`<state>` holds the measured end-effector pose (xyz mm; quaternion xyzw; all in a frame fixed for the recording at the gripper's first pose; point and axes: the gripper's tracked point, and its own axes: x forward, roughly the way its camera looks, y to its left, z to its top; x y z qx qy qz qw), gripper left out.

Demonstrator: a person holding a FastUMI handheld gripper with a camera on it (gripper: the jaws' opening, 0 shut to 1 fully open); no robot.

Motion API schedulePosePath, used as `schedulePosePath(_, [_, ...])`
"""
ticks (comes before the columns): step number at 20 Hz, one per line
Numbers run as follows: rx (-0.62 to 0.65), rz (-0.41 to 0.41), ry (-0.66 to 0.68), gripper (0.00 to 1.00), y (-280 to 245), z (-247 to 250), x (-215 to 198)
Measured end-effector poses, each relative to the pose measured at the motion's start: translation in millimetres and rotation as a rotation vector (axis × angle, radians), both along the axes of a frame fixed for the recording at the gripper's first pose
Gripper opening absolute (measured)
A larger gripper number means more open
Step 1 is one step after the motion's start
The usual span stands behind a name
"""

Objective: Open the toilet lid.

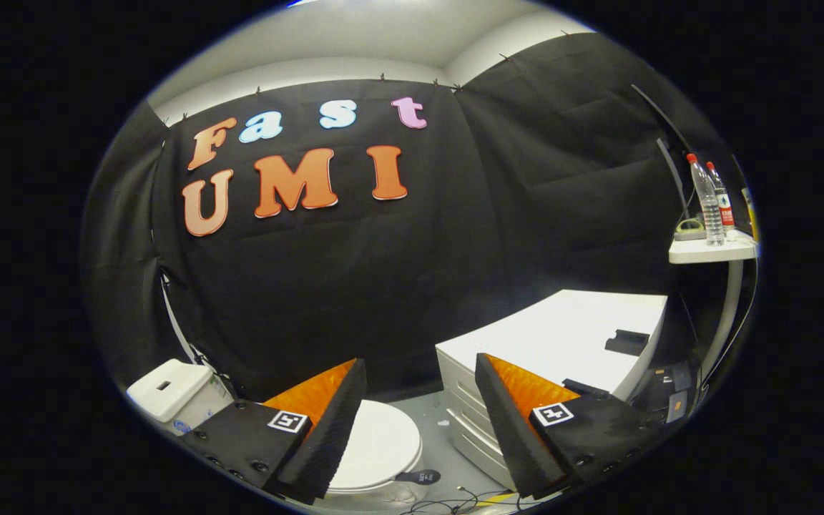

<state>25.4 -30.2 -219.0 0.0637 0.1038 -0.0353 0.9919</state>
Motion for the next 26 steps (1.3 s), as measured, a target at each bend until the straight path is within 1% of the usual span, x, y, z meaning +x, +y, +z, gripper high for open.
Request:
schedulePosePath(3, [0.028, -0.015, 0.076, 0.98, -3.3, -55.2, -2.9])
schedulePosePath(13, [0.248, -0.083, 0.267, 0.98, -8.1, -210.0, -7.4])
schedulePosePath(17, [0.325, -0.119, 0.331, 0.98, -12.9, -260.1, -12.8])
schedulePosePath(20, [0.366, -0.128, 0.397, 0.97, -11.1, -298.1, -16.7])
schedulePosePath(24, [0.485, -0.147, 0.462, 0.9, -6.1, -329.4, -20.8])
schedulePosePath(25, [0.516, -0.148, 0.469, 0.84, -4.7, -334.2, -21.9])
schedulePosePath(26, [0.552, -0.145, 0.486, 0.84, -1.1, -338.5, -23.8])
